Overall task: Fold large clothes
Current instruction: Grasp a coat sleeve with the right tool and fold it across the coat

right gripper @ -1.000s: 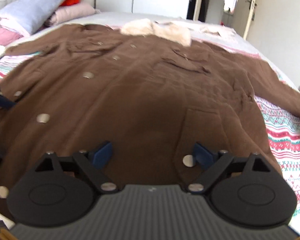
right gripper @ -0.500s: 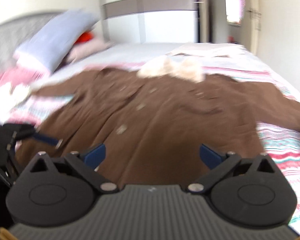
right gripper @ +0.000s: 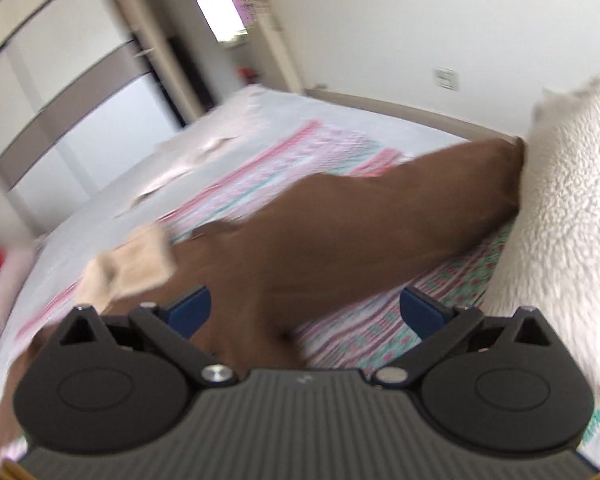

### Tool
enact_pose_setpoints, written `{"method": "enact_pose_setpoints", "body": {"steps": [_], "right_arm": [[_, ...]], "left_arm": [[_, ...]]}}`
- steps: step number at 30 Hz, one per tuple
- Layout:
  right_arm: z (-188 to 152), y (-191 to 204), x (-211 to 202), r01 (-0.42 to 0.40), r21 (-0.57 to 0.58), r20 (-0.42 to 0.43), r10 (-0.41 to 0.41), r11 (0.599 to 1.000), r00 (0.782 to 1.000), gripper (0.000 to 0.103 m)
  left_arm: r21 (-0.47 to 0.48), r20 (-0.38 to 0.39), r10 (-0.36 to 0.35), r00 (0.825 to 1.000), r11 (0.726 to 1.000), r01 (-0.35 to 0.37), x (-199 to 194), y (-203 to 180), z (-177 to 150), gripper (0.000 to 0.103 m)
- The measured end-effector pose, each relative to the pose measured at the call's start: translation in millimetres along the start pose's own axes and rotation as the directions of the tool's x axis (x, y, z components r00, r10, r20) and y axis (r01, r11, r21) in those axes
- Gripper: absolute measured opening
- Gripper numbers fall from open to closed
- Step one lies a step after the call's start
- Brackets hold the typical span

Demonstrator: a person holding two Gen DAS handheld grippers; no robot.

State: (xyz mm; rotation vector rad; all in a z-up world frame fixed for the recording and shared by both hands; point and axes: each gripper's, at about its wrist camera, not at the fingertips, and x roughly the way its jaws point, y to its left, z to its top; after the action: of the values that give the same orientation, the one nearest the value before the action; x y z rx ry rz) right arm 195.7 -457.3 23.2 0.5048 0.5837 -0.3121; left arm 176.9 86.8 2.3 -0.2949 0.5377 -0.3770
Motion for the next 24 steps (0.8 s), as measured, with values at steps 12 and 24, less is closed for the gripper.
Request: {"method": "enact_pose_setpoints", "body": {"steps": [12,24], "right_arm": [[4,-28,129,0.256,0.191,-0.129,-0.234,0.948,0.964,0.102],[22,-56,159,0.385,0.271,0.035,-0.409,0.882,0.912,0.047]], "left_arm": [[-0.021,0.048,0.212,0.976,0.977,-0.211,60,27,8,0.103],[-0.025,0.022,0.258,0.966,0.966,-0.258,76,38,11,0.103]]}}
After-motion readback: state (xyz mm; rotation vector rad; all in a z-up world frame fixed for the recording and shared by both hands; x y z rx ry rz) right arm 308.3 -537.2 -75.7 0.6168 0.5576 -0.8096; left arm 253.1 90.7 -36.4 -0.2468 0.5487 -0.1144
